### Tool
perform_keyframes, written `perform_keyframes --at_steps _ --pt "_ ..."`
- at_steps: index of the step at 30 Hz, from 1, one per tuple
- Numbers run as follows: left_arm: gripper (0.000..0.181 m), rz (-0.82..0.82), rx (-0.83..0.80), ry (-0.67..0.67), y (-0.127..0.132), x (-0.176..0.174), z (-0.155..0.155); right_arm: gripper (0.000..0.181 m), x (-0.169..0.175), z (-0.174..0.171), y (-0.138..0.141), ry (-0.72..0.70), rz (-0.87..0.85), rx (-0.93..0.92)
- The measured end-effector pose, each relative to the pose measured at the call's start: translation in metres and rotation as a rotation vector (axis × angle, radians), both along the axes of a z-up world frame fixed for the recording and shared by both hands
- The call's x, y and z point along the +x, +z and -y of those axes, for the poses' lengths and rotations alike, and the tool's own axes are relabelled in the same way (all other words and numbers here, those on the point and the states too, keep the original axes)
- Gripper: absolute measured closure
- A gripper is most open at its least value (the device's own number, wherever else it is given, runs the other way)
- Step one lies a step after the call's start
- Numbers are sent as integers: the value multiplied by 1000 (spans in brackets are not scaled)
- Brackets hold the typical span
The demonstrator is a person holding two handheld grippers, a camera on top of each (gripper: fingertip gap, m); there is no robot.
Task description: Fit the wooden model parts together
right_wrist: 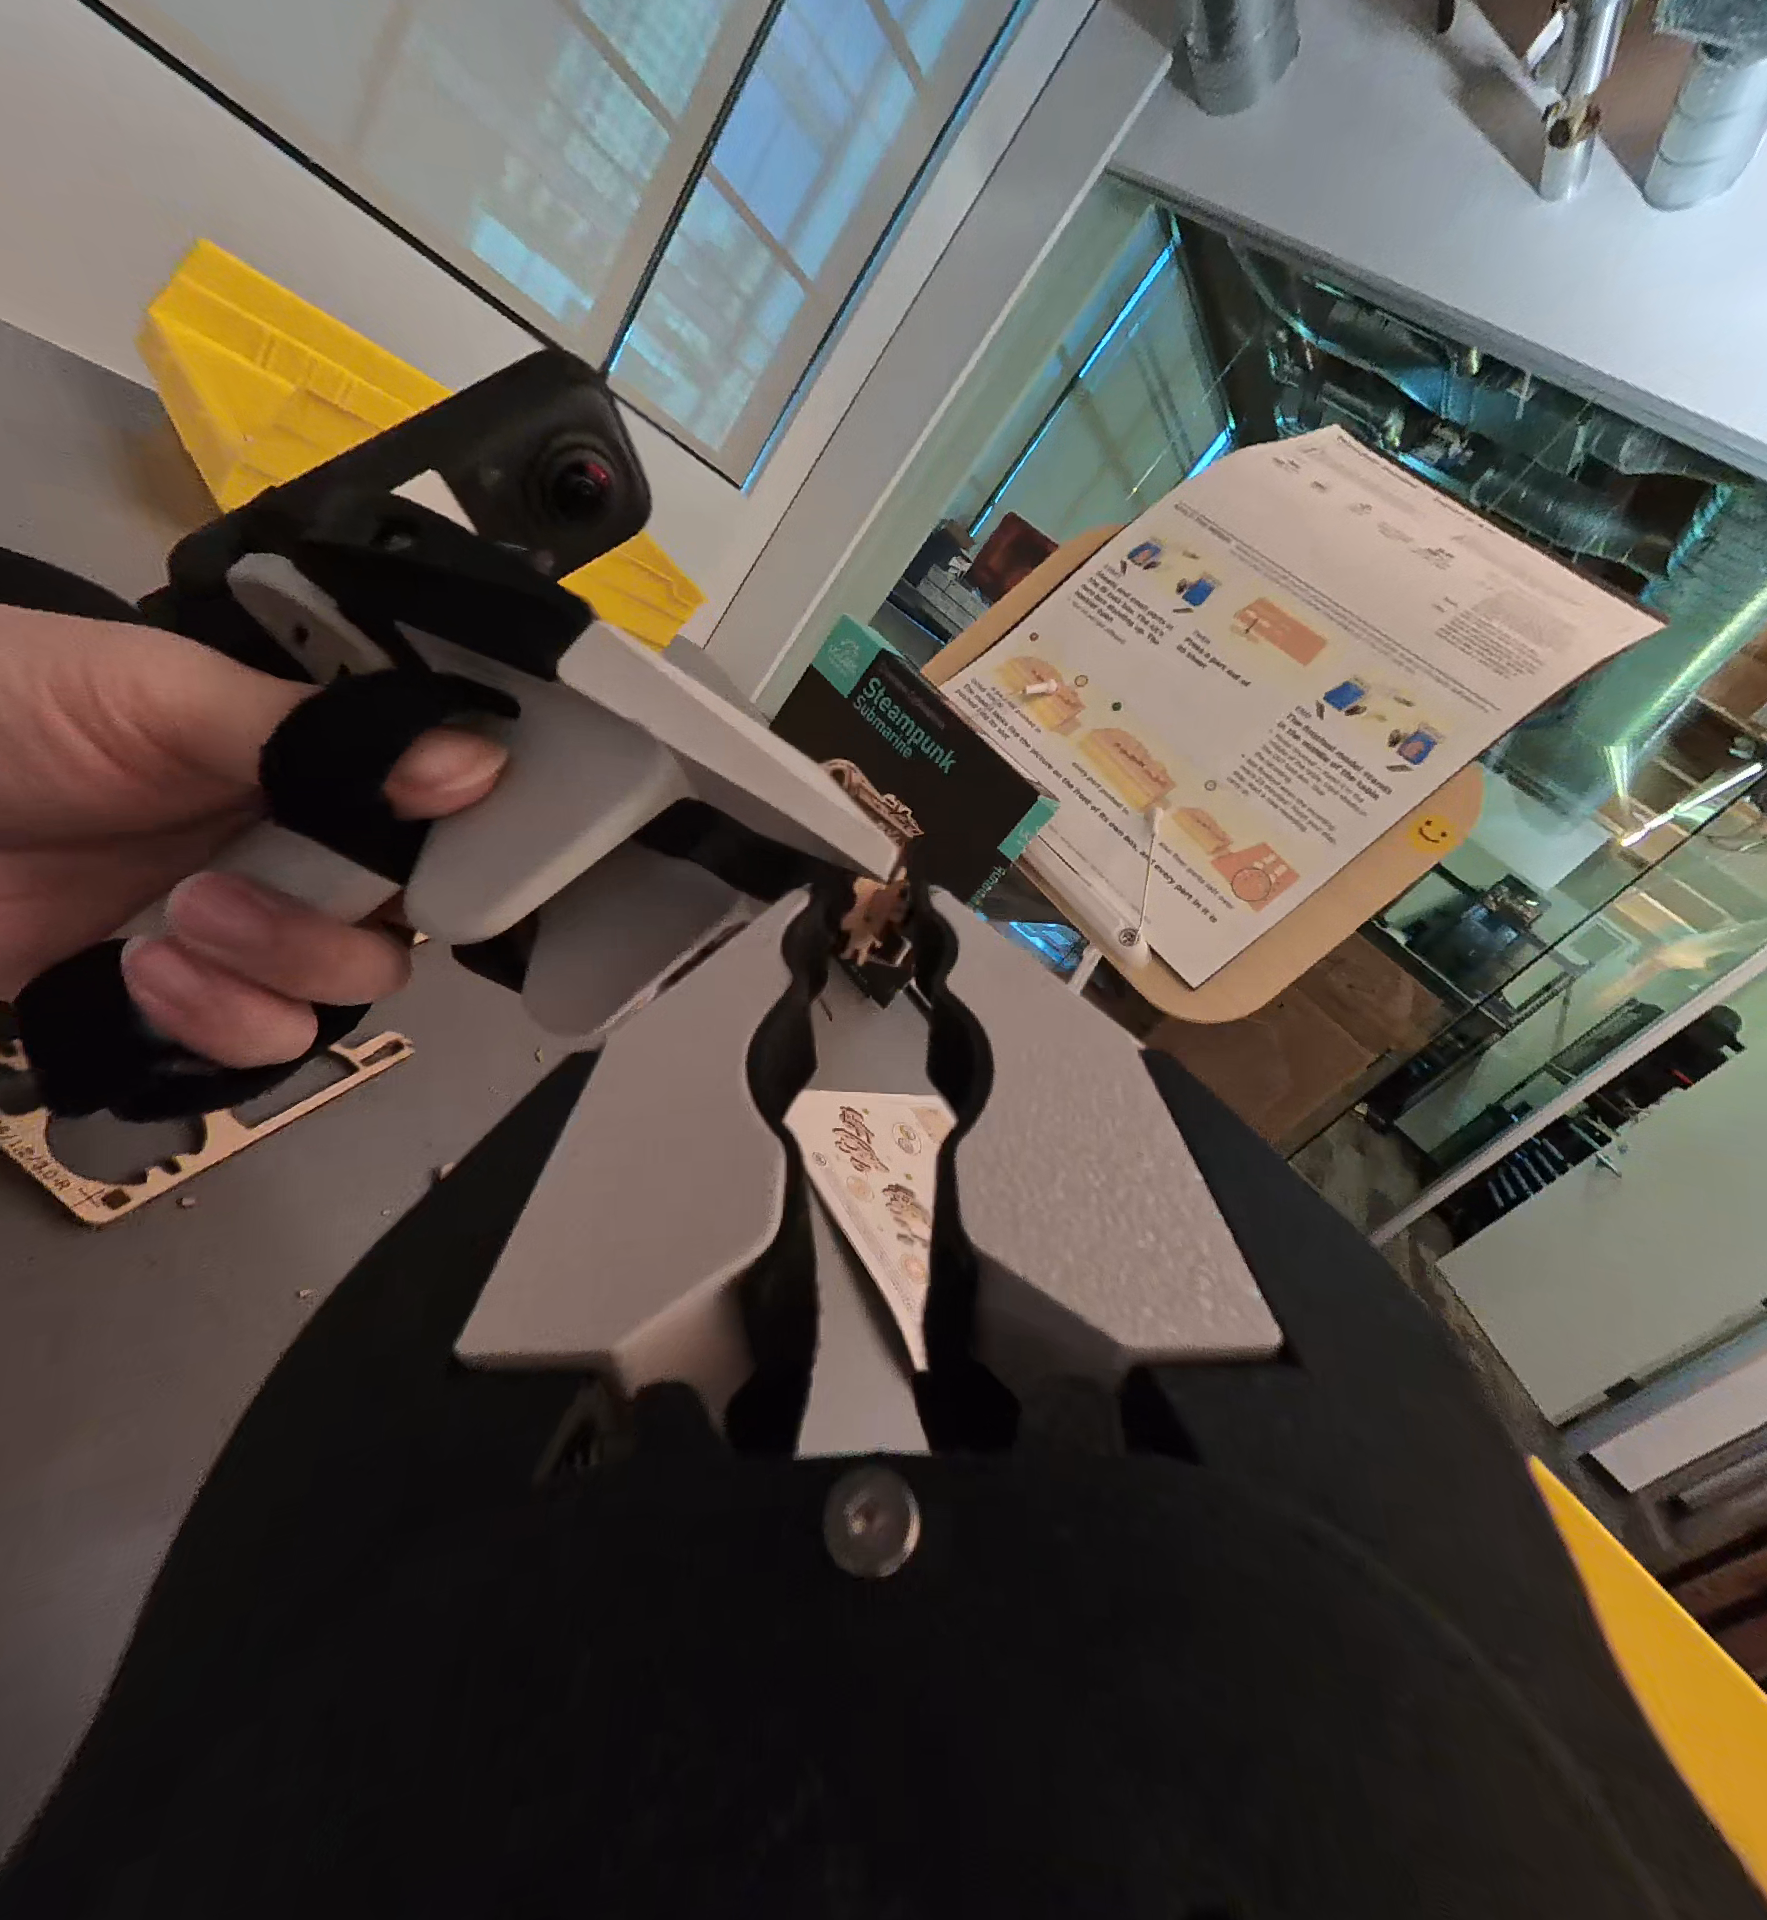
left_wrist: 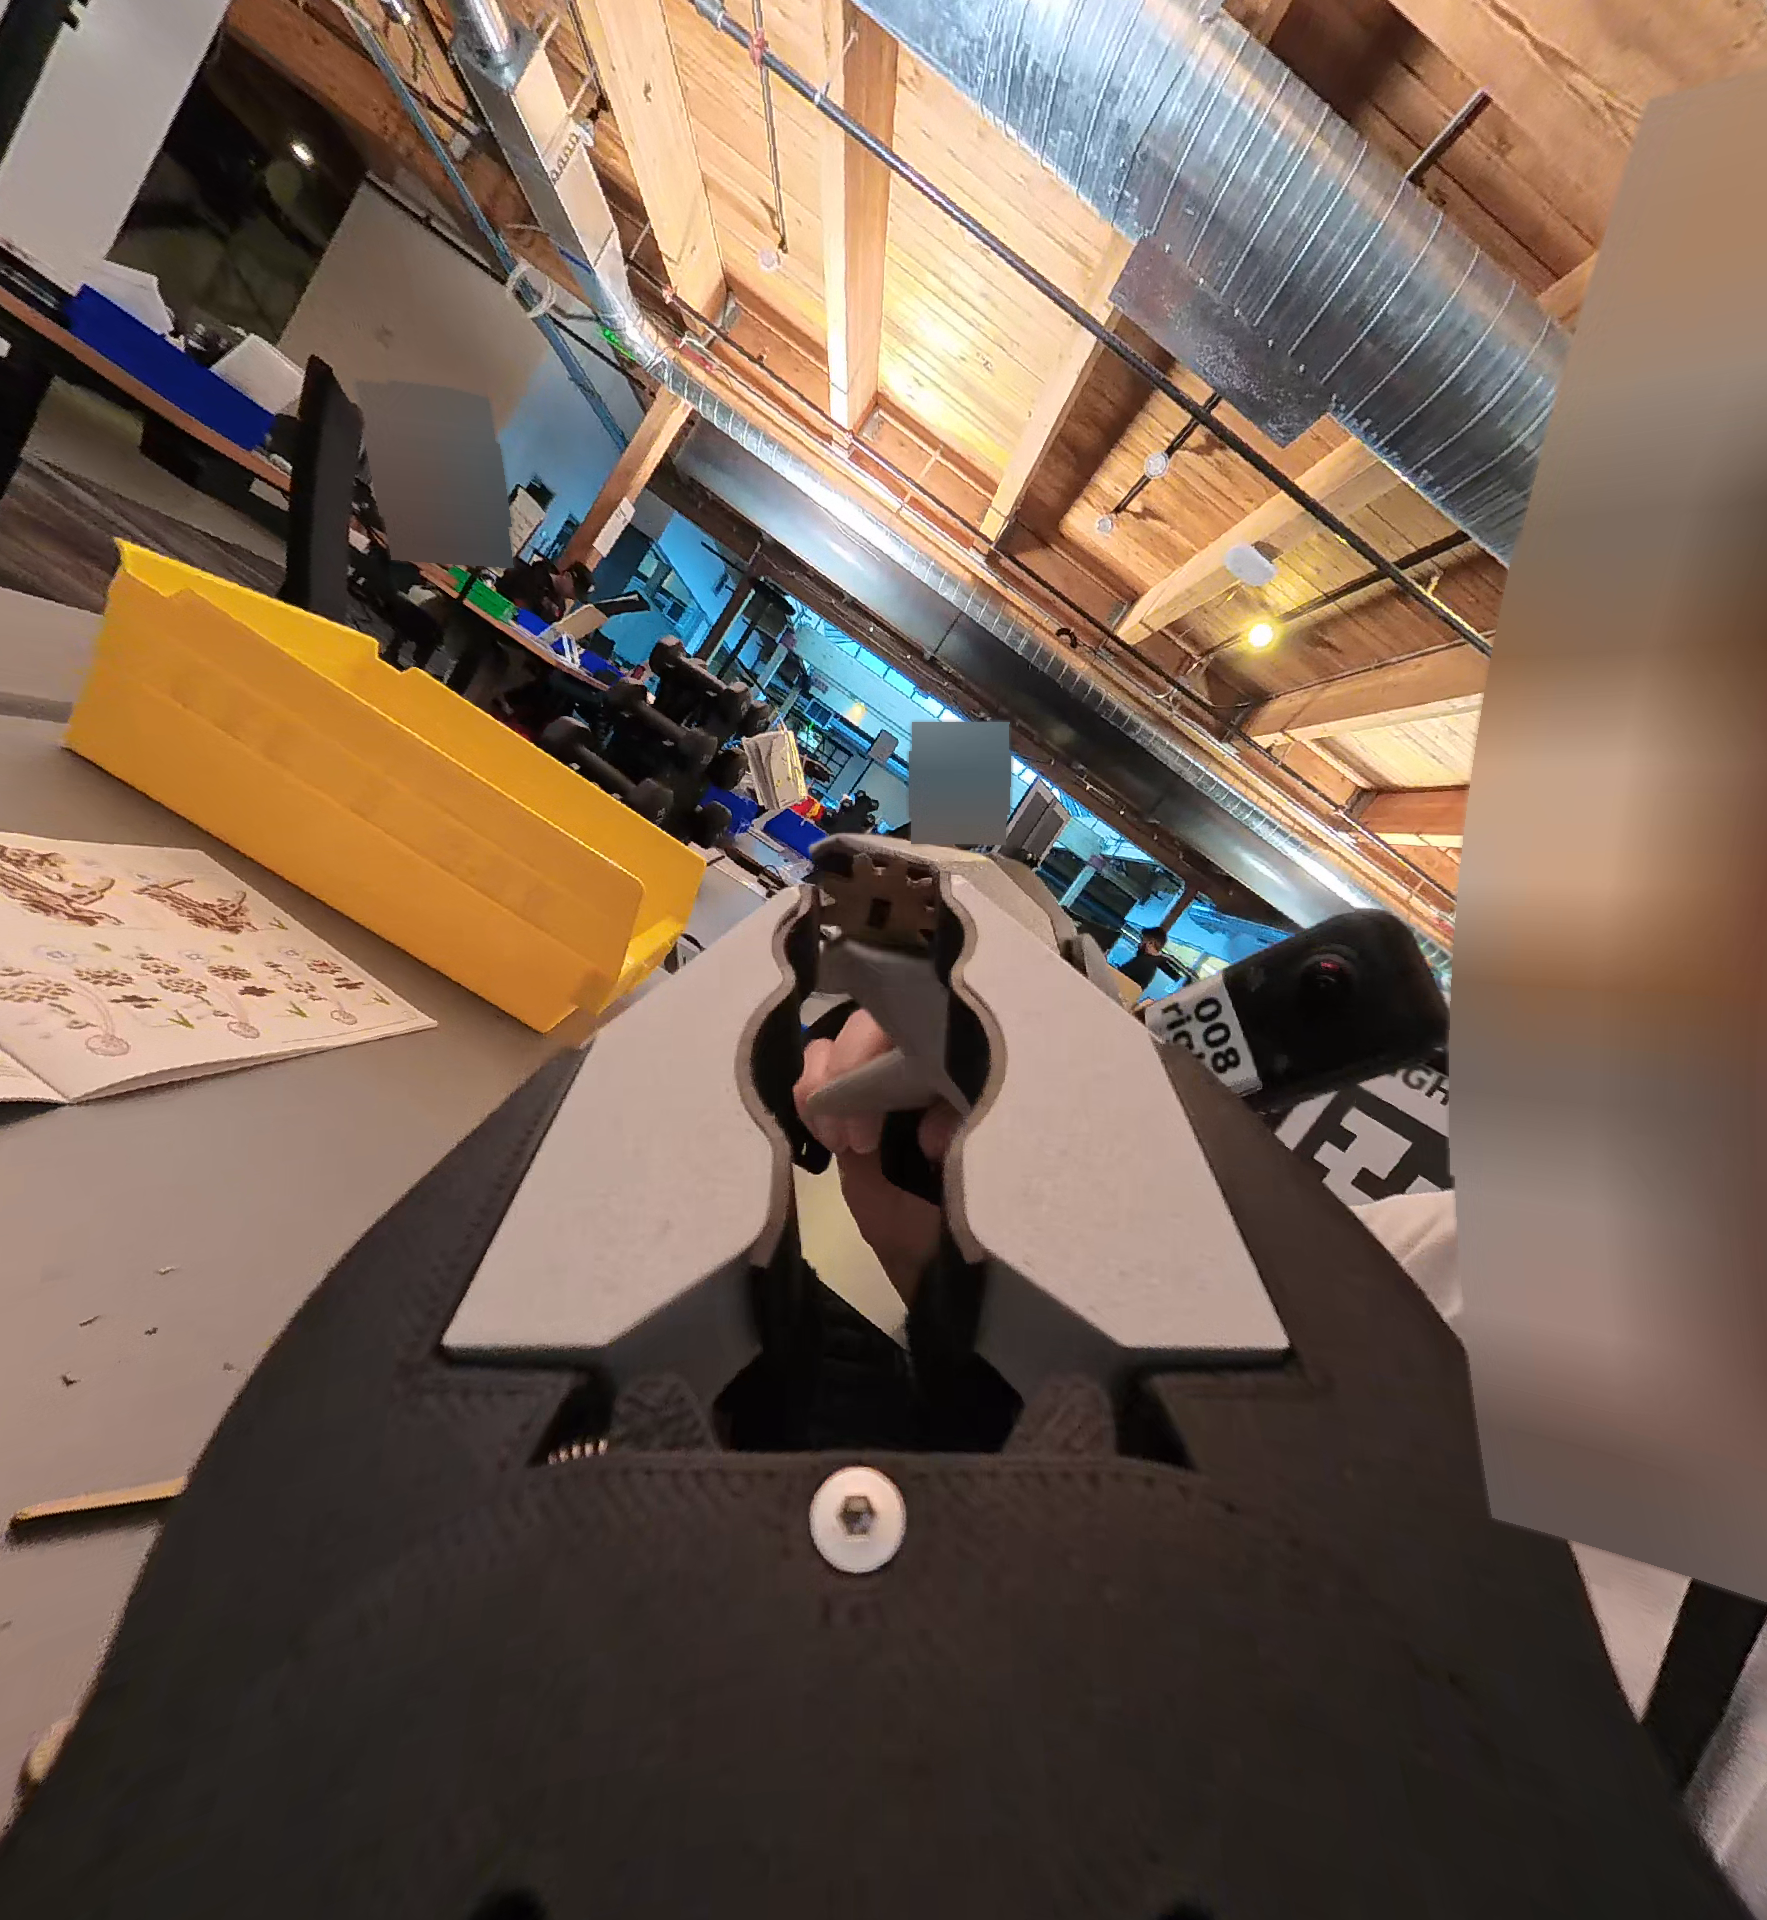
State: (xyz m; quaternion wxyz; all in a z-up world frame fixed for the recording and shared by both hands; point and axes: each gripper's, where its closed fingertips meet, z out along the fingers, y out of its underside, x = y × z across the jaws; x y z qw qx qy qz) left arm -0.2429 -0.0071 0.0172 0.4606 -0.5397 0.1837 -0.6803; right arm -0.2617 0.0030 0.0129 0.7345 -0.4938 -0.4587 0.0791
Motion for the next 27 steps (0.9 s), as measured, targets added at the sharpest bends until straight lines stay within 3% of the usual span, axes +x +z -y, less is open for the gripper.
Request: perform_keyframes --at_steps 6,8,10,14,17,21,27 --pt "157 -15 -16 -32 -1 3 1 168 1 3 0 62 4 -28" --pt "140 -71 11 -39 -1 2 -2 167 4 5 1 99 -2 -44" --pt "144 -169 131 -35 2 -5 -3 168 1 15 -1 223 11 -101" --pt "150 -571 545 71 -14 -25 -6 168 5 20 -3 406 -30 -293" --pt "161 -723 790 143 -21 -26 4 168 4 34 -8 580 -25 -425" --pt "173 -718 863 76 -23 -12 28 168 2 49 -15 731 -9 -544" --pt "173 -734 925 50 -28 -9 37 168 0 53 -29 769 48 -602"
